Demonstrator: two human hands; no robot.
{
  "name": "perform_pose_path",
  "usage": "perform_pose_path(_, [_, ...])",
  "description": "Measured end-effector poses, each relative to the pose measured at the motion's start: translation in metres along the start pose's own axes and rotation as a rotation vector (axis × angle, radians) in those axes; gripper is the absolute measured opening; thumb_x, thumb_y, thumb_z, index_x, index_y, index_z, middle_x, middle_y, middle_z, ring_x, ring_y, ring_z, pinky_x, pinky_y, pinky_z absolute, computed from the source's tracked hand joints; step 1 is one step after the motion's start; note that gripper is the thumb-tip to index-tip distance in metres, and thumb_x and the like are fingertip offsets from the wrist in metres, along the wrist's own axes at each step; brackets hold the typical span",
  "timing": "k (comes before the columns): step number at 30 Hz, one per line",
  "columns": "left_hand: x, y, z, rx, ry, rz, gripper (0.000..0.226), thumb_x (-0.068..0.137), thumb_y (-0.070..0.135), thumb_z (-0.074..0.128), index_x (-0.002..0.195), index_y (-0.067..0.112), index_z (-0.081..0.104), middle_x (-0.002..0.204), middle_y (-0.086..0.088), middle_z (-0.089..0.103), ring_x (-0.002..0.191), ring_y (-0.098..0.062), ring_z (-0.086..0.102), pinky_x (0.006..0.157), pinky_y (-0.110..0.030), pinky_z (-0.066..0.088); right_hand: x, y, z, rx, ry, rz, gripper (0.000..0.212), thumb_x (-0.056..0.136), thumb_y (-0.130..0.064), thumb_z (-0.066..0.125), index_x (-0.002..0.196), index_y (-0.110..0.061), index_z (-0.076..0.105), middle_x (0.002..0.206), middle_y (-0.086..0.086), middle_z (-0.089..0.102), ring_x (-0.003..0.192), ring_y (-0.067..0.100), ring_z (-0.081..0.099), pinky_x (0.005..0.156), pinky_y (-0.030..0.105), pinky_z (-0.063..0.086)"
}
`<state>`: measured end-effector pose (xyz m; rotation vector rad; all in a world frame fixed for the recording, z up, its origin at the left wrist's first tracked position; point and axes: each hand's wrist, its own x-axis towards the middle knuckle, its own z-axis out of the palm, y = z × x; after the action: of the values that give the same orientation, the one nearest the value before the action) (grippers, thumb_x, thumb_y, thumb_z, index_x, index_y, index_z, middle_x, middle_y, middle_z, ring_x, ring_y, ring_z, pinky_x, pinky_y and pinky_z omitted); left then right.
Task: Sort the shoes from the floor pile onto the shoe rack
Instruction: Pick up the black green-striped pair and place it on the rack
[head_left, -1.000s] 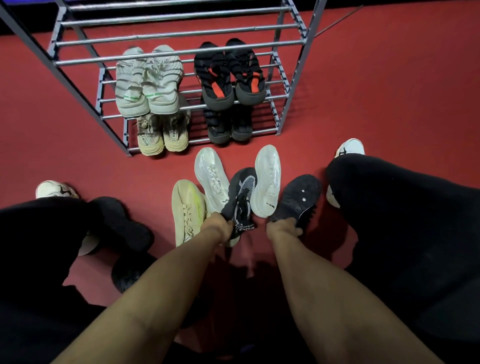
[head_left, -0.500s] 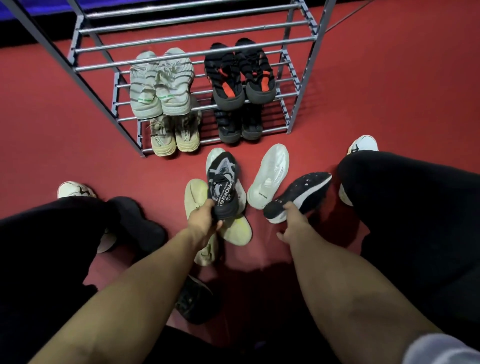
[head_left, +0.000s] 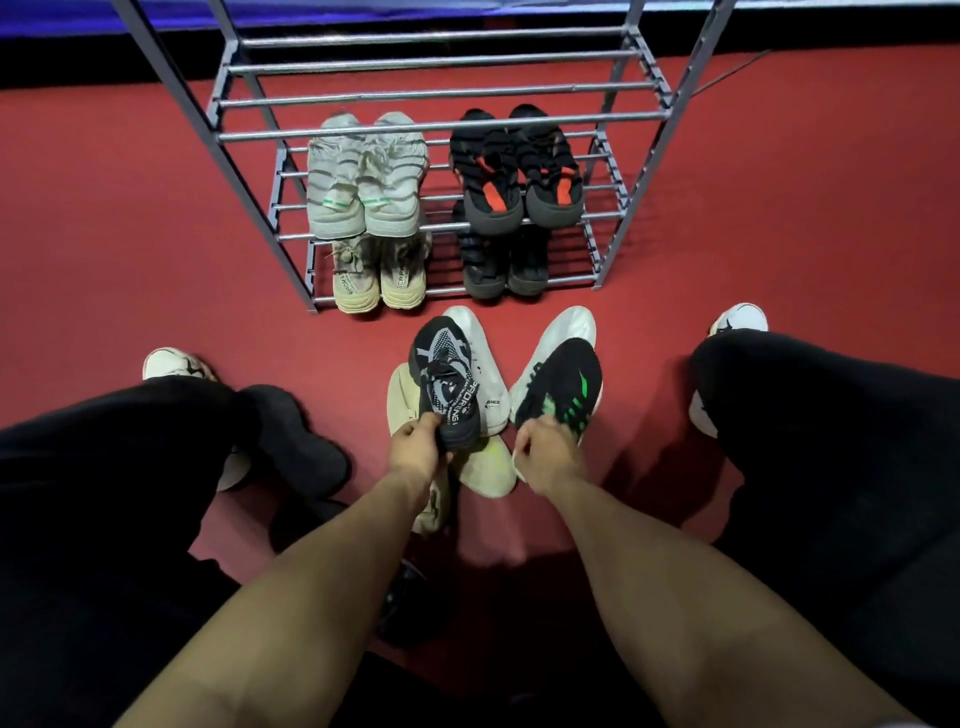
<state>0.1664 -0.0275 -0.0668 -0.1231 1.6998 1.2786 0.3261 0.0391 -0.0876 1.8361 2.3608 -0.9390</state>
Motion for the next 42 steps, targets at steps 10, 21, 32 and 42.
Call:
perform_pose_path(10, [0.009,-0.007,-0.016,0.047,-0.057,-0.049,0.011,0.087,0.024,0.065,0.087,0.013,0.063,0.077,-0.007,0.065,0.056,-0.017,0.057,0.046,-0.021,0.049,-0.004,0.014,0.012,0.424,-0.288,0.227,0.06,0.084,-0.004,0.064,0.14,-0.02,0.05,0.136,0.007,0.054,0.105,0.02,0.059,0.079,0.022,0.044])
perform_pose_path(21, [0.003,0.021,-0.015,-0.116,0.056,0.124,0.01,0.088,0.017,0.057,0.081,0.013,0.063,0.067,-0.004,0.062,0.044,-0.013,0.055,0.044,-0.021,0.046,0.005,-0.017,0.0,0.042,0.09,0.271,0.031,0.088,-0.03,0.047,0.115,-0.021,0.06,0.121,0.008,0.063,0.112,0.033,0.058,0.085,0.037,0.047])
perform_pose_path(32, [-0.001,0.018,-0.039,-0.079,0.147,0.088,0.015,0.079,0.028,0.065,0.072,0.014,0.061,0.058,-0.001,0.058,0.042,-0.013,0.051,0.046,-0.022,0.044,-0.005,-0.074,0.004,1.015,-0.541,0.384,0.039,0.092,-0.057,0.049,0.115,-0.027,0.057,0.11,0.003,0.064,0.096,0.023,0.062,0.072,0.037,0.055])
perform_pose_path(42, [0.02,-0.016,-0.096,0.446,0.209,0.036,0.044,0.094,0.045,0.051,0.119,0.01,0.061,0.118,-0.009,0.067,0.111,-0.029,0.06,0.099,-0.038,0.047,0.003,-0.063,0.021,1.328,-0.517,0.504,0.038,0.094,-0.007,0.057,0.128,-0.024,0.057,0.124,0.008,0.064,0.102,0.027,0.067,0.073,0.034,0.058])
